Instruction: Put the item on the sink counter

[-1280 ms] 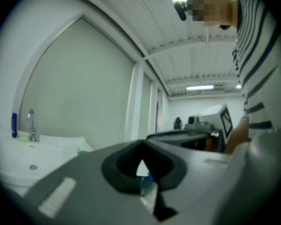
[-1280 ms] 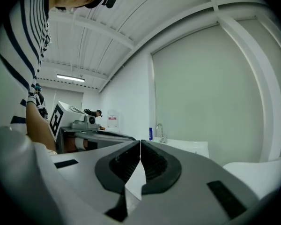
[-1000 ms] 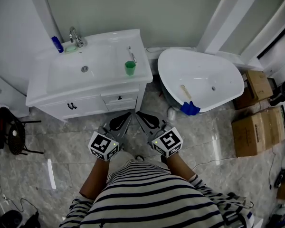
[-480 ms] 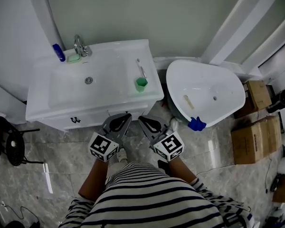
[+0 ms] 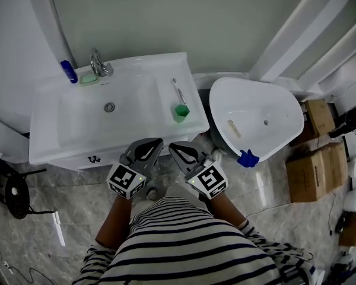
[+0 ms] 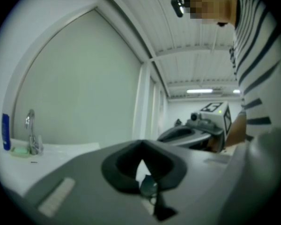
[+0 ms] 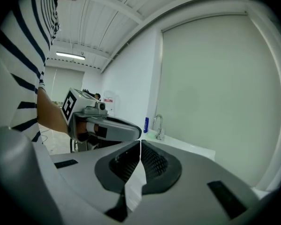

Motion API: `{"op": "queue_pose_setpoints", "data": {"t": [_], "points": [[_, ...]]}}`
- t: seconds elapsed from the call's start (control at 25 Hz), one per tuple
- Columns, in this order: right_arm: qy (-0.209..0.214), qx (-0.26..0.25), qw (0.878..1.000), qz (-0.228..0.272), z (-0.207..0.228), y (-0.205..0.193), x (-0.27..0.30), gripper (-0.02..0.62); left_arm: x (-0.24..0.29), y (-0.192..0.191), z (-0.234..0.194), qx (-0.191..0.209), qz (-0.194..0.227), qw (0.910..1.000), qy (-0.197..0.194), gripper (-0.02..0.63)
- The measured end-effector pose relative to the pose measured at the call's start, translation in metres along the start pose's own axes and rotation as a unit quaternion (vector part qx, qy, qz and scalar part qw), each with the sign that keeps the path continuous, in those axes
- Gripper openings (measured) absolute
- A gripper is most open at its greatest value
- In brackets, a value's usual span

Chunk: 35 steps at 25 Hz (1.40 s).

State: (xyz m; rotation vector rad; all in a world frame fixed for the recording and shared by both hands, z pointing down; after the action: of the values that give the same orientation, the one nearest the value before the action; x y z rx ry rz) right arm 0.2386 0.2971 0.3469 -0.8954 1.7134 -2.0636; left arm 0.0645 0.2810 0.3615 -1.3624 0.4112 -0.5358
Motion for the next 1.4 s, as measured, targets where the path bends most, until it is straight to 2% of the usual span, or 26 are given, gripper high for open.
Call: {"op": "queue_pose_setpoints", "data": {"t": [0.28, 0.56, 0.6, 0.64, 0.68, 0.92, 1.2, 1.28, 1.4], "points": [[0.004, -0.009, 0.999, -0.036, 0.045, 0.012, 0.022, 0.009, 0.028, -0.012, -0.028, 0.021, -0.026, 0.9990, -0.029, 0.003], [0.043, -0.014, 0.997, -0.061, 0.091, 0.035, 0.053, 0.016, 0.066, -0.009, -0.070, 0.034, -0.038, 0.9975, -0.049, 0.003], [0.048, -0.017, 0.996, -0.069, 0.097, 0.037, 0.058, 0.049, 0.073, -0.009, -0.077, 0.039, -0.039, 0.9970, -0.055, 0.003], [0.053, -0.021, 0.995, -0.079, 0.103, 0.037, 0.063, 0.118, 0.080, -0.009, -0.084, 0.043, -0.040, 0.9965, -0.060, 0.003], [0.057, -0.027, 0.994, -0.090, 0.109, 0.038, 0.068, 0.138, 0.087, -0.010, -0.090, 0.048, -0.043, 0.9958, -0.065, 0.003], [0.073, -0.054, 0.984, -0.150, 0.152, 0.036, 0.086, 0.198, 0.124, -0.023, -0.111, 0.064, -0.067, 0.9908, -0.098, 0.003], [0.107, -0.086, 0.966, -0.221, 0.184, 0.020, 0.101, 0.278, 0.146, -0.043, -0.125, 0.051, -0.082, 0.9909, -0.093, 0.003], [0.113, -0.091, 0.957, -0.253, 0.189, 0.010, 0.107, 0.296, 0.148, -0.045, -0.129, 0.049, -0.084, 0.9909, -0.094, 0.003], [0.126, -0.100, 0.936, -0.312, 0.196, -0.009, 0.118, 0.316, 0.150, -0.048, -0.137, 0.044, -0.082, 0.9912, -0.095, 0.003]]}}
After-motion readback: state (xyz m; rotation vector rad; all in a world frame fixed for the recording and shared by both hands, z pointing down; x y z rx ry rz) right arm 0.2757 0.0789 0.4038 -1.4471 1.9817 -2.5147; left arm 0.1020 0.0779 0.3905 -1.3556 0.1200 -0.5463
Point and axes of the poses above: the fingertips, and each gripper's own axes: x forward along the fingers, z to its right, y out of its top, the point moved 10 cm from there along -x, backward along the fingers, and after that the axes turned 14 degrees about x, right-handed, at the moved point
